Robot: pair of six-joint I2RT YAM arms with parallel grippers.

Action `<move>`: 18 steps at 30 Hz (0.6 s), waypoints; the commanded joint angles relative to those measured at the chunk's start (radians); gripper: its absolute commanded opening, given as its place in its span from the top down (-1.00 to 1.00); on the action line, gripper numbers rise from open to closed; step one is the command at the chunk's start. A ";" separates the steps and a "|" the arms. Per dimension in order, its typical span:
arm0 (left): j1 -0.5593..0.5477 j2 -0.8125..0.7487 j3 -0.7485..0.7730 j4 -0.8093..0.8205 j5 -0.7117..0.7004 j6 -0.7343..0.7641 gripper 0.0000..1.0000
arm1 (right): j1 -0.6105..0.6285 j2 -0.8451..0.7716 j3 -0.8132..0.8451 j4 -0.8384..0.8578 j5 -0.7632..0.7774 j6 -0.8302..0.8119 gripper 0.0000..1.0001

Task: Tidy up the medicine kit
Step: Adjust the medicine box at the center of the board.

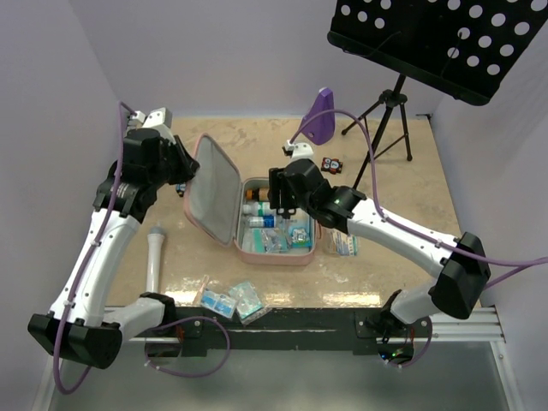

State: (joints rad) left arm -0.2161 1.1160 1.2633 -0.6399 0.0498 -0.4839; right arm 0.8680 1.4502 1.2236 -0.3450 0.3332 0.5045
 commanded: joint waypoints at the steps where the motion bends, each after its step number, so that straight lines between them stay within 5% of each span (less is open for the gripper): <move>1: 0.004 -0.054 0.093 -0.024 -0.114 0.054 1.00 | -0.004 -0.022 -0.009 0.040 0.053 0.002 -0.34; 10: 0.006 -0.088 0.099 -0.064 -0.205 0.085 1.00 | -0.101 0.002 -0.133 0.089 0.090 0.000 -0.37; 18: 0.004 -0.136 -0.021 0.009 -0.122 0.047 1.00 | -0.127 0.052 -0.205 0.187 -0.020 0.000 -0.28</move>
State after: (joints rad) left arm -0.2161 1.0275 1.2797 -0.7364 -0.1112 -0.4263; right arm 0.7383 1.4956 1.0359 -0.2565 0.3748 0.5041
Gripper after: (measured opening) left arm 0.182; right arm 0.652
